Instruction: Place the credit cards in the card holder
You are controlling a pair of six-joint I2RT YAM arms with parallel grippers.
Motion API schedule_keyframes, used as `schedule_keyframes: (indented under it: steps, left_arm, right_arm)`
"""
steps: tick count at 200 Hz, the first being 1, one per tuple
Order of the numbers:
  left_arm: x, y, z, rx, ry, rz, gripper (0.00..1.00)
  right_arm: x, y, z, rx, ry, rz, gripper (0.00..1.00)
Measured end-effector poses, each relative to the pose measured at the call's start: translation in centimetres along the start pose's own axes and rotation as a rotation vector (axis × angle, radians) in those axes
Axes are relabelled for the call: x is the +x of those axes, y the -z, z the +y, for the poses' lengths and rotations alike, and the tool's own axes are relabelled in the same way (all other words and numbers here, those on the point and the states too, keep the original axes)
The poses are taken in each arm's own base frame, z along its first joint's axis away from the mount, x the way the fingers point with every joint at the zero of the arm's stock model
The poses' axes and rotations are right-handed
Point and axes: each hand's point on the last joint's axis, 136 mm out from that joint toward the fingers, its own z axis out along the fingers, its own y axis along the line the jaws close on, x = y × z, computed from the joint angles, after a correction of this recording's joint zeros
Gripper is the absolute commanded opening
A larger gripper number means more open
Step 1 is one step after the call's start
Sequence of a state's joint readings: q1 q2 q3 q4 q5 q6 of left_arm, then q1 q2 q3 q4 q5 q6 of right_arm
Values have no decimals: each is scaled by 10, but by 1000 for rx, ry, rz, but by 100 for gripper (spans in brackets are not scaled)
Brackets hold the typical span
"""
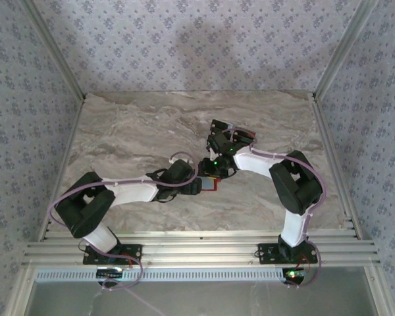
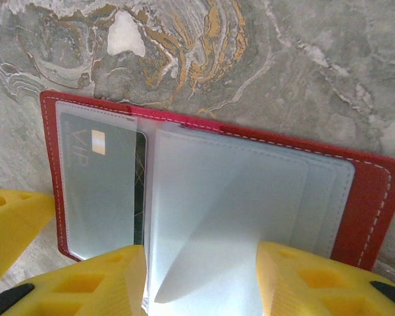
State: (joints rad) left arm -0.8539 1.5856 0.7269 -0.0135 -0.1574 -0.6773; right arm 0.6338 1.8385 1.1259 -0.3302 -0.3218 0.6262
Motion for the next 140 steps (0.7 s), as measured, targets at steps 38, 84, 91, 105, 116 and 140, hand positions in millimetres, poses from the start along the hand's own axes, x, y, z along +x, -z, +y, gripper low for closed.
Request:
schedule_keyframes:
  steps: [38, 84, 91, 105, 116, 140]
  left_arm:
    - [1, 3, -1, 27, -3, -15, 98]
    - [1, 4, -1, 32, -9, -16, 98]
    - [1, 4, -1, 32, -9, -16, 98]
    - [1, 4, -1, 32, -9, -17, 98]
    - [1, 4, -1, 31, -9, -16, 98]
    - [1, 3, -1, 31, -9, -17, 98]
  right_arm:
    - [-2, -7, 8, -10, 6, 10, 49]
    - [-5, -9, 17, -21, 14, 5, 49]
    - [-6, -9, 19, -25, 18, 2, 49]
    - [-8, -8, 21, -29, 21, -2, 49]
    - [-8, -8, 22, -31, 22, -2, 49]
    - [-7, -8, 23, -33, 23, 1, 49]
